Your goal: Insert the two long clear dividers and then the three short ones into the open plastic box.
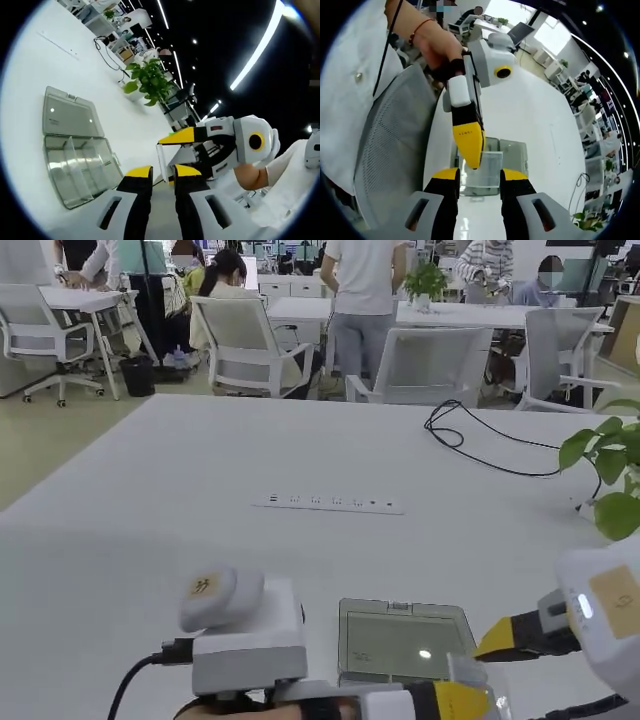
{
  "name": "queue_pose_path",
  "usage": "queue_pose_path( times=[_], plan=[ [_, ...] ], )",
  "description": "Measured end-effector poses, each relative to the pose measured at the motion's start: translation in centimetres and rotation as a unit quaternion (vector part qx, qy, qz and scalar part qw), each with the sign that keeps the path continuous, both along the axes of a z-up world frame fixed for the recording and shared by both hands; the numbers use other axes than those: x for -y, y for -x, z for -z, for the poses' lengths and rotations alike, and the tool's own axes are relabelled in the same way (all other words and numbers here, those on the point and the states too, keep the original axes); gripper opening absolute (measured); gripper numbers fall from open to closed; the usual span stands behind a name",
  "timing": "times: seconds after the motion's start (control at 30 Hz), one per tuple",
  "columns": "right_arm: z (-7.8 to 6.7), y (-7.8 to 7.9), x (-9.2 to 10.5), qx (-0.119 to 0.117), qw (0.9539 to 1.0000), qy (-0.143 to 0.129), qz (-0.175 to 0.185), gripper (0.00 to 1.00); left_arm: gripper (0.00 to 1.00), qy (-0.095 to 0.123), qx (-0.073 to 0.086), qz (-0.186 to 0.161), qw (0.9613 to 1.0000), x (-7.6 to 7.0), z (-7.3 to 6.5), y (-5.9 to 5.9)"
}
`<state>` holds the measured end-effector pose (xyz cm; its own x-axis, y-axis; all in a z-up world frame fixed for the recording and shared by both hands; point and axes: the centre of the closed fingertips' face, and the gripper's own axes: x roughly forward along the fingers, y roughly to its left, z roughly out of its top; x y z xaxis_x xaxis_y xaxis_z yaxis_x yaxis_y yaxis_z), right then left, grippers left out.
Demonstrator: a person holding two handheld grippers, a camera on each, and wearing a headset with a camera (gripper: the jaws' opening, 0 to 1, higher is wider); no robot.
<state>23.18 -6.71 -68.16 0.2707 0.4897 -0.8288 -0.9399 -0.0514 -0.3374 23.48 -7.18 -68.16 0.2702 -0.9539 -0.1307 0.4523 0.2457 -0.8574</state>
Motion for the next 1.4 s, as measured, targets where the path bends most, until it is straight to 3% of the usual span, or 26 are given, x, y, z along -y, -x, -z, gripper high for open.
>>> queue_pose_path(
  times=[0.4, 1.07, 1.2, 1.27, 1.37, 1.4],
  plan=[
    [0.0, 0.3, -0.1, 0.002, 1.0000, 0.007, -0.005, 0.33, 0.00, 0.005, -0.005, 0.008, 0.9999, 0.3, 0.1, 0.4],
    [-0.2, 0.4, -0.2, 0.011, 0.9999, 0.006, -0.011, 0.34, 0.00, 0.012, -0.015, -0.005, 0.9998, 0.2, 0.1, 0.4],
    [-0.9, 0.2, -0.4, 0.002, 1.0000, -0.009, 0.000, 0.35, 0.00, 0.006, -0.003, -0.001, 1.0000, 0.1, 0.2, 0.4],
    [-1.2, 0.1, -0.3, -0.005, 0.9998, -0.018, 0.004, 0.36, 0.00, -0.003, 0.015, 0.001, 0.9999, 0.0, 0.3, 0.4],
    [-1.9, 0.0, -0.4, -0.033, 0.9983, -0.046, 0.017, 0.35, 0.00, -0.011, 0.061, 0.013, 0.9980, 0.0, 0.0, 0.5],
    [-2.2, 0.0, -0.3, -0.047, 0.9971, -0.056, 0.020, 0.34, 0.00, -0.029, 0.086, 0.021, 0.9956, -0.1, 0.2, 0.7]
  ],
)
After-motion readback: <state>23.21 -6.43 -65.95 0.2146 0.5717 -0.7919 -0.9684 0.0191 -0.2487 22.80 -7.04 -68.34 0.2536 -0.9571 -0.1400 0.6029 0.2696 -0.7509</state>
